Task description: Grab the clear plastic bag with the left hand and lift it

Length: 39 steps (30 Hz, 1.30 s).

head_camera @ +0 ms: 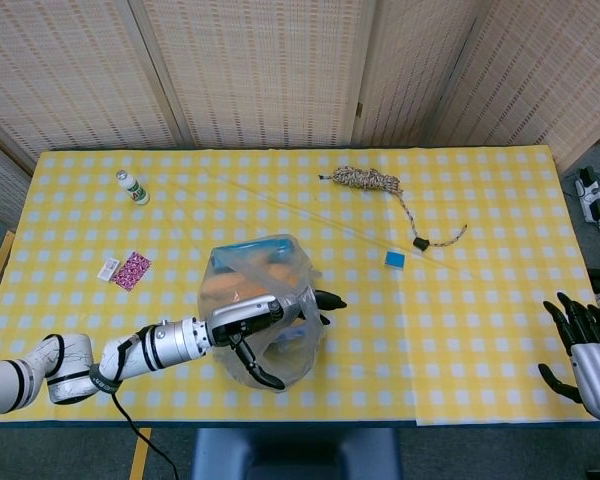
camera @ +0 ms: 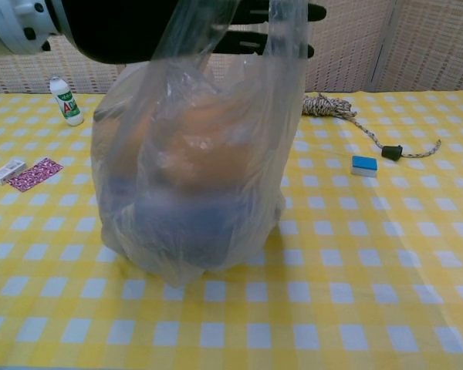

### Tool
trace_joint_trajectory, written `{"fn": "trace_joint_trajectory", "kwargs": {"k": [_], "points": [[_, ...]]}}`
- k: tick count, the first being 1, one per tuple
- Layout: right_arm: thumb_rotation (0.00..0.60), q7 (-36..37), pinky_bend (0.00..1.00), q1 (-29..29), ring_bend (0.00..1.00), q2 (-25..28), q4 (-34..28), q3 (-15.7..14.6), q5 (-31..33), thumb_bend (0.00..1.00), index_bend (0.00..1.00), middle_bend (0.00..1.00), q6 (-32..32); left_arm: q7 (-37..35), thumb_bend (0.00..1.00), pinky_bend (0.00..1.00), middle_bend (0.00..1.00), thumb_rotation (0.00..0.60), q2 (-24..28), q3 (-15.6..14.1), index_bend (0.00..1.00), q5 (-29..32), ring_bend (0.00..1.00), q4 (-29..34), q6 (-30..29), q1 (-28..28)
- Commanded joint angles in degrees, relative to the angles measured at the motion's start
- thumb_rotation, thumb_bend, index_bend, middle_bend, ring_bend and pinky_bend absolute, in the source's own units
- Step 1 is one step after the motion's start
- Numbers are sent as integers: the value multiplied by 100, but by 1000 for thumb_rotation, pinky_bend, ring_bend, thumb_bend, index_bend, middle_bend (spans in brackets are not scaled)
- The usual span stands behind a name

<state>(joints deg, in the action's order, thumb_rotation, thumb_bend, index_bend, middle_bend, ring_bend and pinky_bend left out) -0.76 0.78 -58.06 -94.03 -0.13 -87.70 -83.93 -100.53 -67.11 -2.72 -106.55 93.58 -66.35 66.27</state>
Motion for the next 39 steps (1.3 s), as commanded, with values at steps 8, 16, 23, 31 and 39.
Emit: {"fn": "trace_joint_trajectory", "kwargs": {"k": [8, 16, 23, 31, 39], "points": [[600, -4, 0, 1, 0, -2, -2, -3, -5, 326, 0, 0, 4, -1715, 64, 378, 192, 600, 328, -148, 58, -192, 154, 97, -347, 331], [600, -15, 0, 4, 0, -2, -12, -8, -12, 327, 0, 0, 12, -2376, 59, 513, 370, 600, 436, -258, 147, -381, 290, 10, -707, 434], [600, 23, 0, -16, 0, 16, -15, -12, -31, 328, 0, 0, -28, -2015, 66, 679, 530, 600, 516, -228, 374, -58, 448, 268, -426, 457], [600, 77, 0, -18, 0, 38, -8, -20, -53, 327, 0, 0, -31, -1544, 416, 965, 813, 600, 887, 34, 564, 1544, 751, 1194, 885, 524], [600, 164, 0, -36, 0, 68, -8, -33, -86, 328, 0, 0, -61, -1138, 867, 1000, 831, 600, 1043, 512, 458, 2311, 777, 1602, 1210, 254]]}}
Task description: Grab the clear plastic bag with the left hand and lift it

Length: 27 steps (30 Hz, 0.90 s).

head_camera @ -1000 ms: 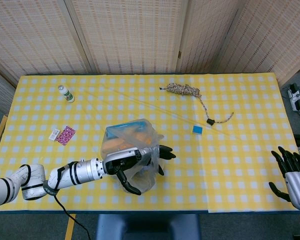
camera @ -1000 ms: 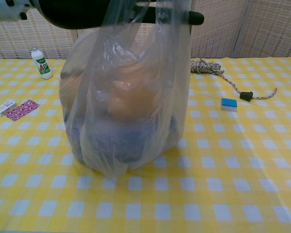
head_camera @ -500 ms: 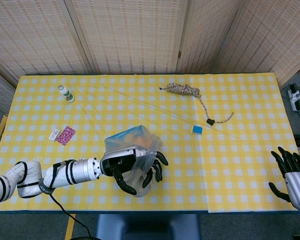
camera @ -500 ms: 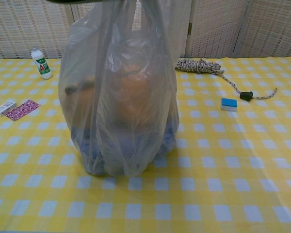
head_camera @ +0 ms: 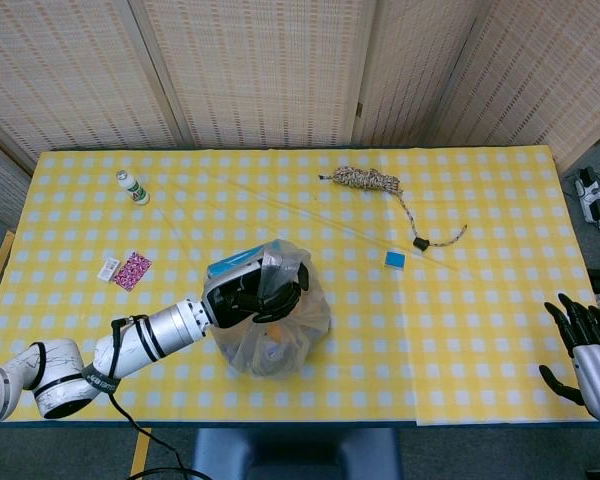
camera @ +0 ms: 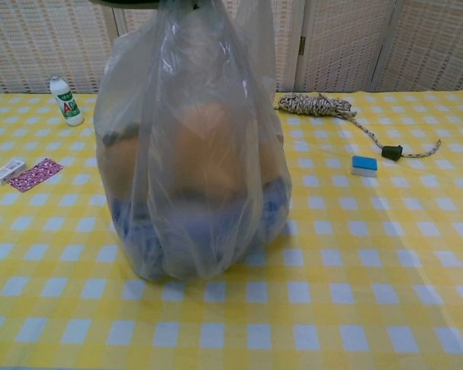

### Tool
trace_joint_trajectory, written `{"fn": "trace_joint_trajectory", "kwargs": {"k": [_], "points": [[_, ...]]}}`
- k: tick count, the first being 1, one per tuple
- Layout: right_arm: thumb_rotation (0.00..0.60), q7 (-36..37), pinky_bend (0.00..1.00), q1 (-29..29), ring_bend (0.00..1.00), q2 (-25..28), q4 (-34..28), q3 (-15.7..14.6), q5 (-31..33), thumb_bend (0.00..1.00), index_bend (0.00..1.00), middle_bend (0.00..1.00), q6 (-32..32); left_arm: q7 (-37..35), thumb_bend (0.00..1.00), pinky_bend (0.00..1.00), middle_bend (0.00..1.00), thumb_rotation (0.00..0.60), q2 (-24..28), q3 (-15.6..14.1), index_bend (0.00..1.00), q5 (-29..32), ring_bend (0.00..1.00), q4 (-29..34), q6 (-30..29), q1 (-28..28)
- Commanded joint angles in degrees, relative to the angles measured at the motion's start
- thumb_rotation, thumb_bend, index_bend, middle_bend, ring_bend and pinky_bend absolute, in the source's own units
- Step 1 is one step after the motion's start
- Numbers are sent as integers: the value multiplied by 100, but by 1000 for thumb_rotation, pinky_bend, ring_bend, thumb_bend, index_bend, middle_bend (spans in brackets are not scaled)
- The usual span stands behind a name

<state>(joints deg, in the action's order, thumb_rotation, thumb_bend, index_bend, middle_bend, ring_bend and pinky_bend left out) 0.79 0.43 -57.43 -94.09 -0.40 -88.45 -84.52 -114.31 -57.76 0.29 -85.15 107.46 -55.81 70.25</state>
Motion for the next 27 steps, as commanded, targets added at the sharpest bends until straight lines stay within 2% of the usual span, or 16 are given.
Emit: {"fn": "trace_joint_trajectory", "kwargs": {"k": [1, 6, 13, 18, 22, 27], "points": [[600, 14, 0, -4, 0, 7, -2, -10, -21, 328, 0, 0, -8, 311, 912, 1000, 829, 600, 129, 256, 454, 203, 777, 256, 182, -173], [600, 55, 0, -18, 0, 21, -11, -22, -59, 327, 0, 0, -39, 581, 973, 1000, 829, 600, 331, 542, 457, 421, 780, 573, 295, -355], [600, 132, 0, -39, 0, 48, -8, -43, -110, 328, 0, 0, -78, 658, 935, 1000, 829, 600, 1054, 1182, 457, 841, 780, 1025, 411, -563], [600, 155, 0, -42, 0, 48, -16, -53, -111, 327, 0, 0, -65, 882, 858, 1000, 829, 600, 1938, 1965, 452, 1630, 780, 1367, 701, -518], [600, 141, 0, -43, 0, 40, -41, -54, -127, 328, 0, 0, -75, 1005, 840, 1000, 829, 600, 2545, 2680, 451, 2341, 780, 1468, 1012, -397], [600, 128, 0, -52, 0, 30, -55, -42, -106, 328, 0, 0, -90, 1243, 837, 1000, 829, 600, 2867, 3240, 451, 2860, 780, 1507, 1410, -334]]}}
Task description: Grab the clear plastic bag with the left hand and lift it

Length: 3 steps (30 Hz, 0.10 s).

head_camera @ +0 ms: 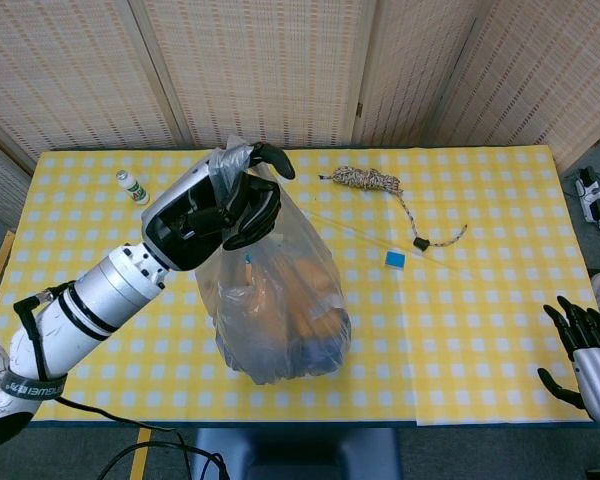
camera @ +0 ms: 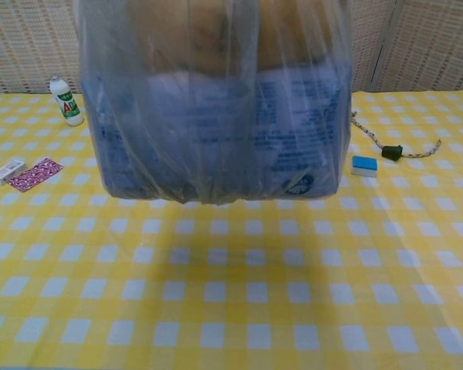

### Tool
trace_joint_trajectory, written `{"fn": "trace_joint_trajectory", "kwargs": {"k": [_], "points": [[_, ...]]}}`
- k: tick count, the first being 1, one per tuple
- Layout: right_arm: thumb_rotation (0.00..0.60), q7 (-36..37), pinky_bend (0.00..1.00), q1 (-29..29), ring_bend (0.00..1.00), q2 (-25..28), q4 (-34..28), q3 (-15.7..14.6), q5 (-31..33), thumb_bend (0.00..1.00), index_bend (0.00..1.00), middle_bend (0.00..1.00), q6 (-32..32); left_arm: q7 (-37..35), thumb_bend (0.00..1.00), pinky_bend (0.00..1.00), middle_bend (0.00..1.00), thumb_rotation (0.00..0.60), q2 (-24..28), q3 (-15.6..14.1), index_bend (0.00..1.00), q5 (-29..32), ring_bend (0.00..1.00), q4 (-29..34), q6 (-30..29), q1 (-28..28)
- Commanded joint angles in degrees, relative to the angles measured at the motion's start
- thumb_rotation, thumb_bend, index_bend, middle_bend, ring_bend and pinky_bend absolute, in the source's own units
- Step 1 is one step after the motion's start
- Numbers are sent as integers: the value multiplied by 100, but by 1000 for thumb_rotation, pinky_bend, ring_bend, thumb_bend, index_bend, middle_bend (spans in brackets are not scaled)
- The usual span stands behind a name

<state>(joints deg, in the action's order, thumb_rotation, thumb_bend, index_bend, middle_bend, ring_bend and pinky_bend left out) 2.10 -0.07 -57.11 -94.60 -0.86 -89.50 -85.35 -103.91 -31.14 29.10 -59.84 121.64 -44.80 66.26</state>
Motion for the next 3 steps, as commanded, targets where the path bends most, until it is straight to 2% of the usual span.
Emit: {"fn": "trace_joint_trajectory", "kwargs": {"k": [1, 3], "points": [[600, -5, 0, -5, 0, -2, -8, 2, -13, 327, 0, 0, -19, 275, 837, 1000, 829, 600, 215, 440, 451, 387, 780, 118, 390, 48], [600, 5, 0, -12, 0, 4, -7, -5, -38, 327, 0, 0, -39, 381, 836, 1000, 829, 600, 178, 533, 451, 473, 780, 157, 483, 11]]}}
